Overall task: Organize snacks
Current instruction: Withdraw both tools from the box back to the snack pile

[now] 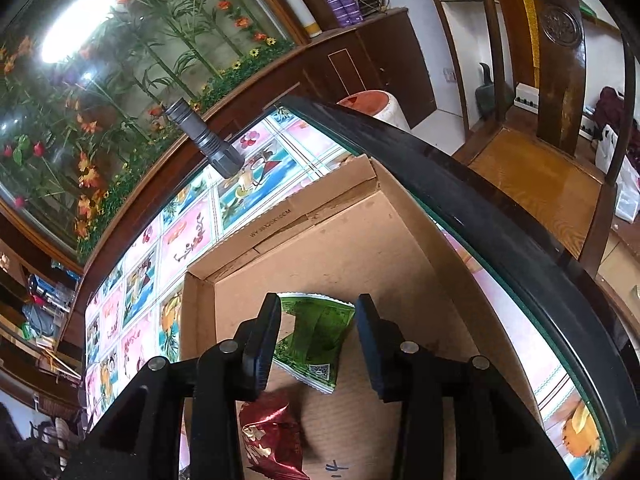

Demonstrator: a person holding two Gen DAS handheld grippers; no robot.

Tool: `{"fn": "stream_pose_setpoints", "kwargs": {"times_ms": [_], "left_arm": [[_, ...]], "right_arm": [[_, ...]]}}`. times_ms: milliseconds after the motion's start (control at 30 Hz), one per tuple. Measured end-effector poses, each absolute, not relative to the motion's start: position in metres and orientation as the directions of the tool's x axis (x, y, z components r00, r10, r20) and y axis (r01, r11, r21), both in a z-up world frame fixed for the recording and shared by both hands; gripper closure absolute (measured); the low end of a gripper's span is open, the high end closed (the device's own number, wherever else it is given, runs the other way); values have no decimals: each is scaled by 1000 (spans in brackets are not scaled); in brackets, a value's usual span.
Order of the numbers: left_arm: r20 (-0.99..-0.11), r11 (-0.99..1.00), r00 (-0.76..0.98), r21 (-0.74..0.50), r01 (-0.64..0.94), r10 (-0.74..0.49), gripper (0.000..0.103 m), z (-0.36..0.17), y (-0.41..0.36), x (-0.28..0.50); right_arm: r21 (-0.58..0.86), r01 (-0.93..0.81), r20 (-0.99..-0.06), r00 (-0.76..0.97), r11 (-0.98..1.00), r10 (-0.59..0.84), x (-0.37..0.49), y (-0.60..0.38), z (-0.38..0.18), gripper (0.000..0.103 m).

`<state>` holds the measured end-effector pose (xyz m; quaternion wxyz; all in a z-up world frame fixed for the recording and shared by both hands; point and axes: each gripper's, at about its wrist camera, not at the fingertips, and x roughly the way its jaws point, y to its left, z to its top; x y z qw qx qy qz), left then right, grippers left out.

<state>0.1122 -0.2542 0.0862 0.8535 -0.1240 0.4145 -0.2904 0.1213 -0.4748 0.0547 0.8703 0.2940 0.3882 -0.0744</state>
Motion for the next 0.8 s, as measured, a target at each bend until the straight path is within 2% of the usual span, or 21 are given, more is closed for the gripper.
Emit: {"fn": "stream_pose_setpoints", "kwargs": {"times_ms": [300,500,700,800], "left_arm": [[-605,794,515,-445,414,-607,36,103,-223,73],[-602,814,547,-408,414,-581,36,110,-201,51],[-613,846,584,-364,389,-532,35,108,-157,25],[-622,862,596,-358,360,-508,35,104,-126,12]], "right_arm": [[446,263,-666,736,855,121,117,-451,67,58],[364,34,-611,763,931,211,112,-387,81,58],[367,-278,-563,693,888,450,101,-330,85,56],[335,-322,-557,690,885,462,98,-319,85,55]]}}
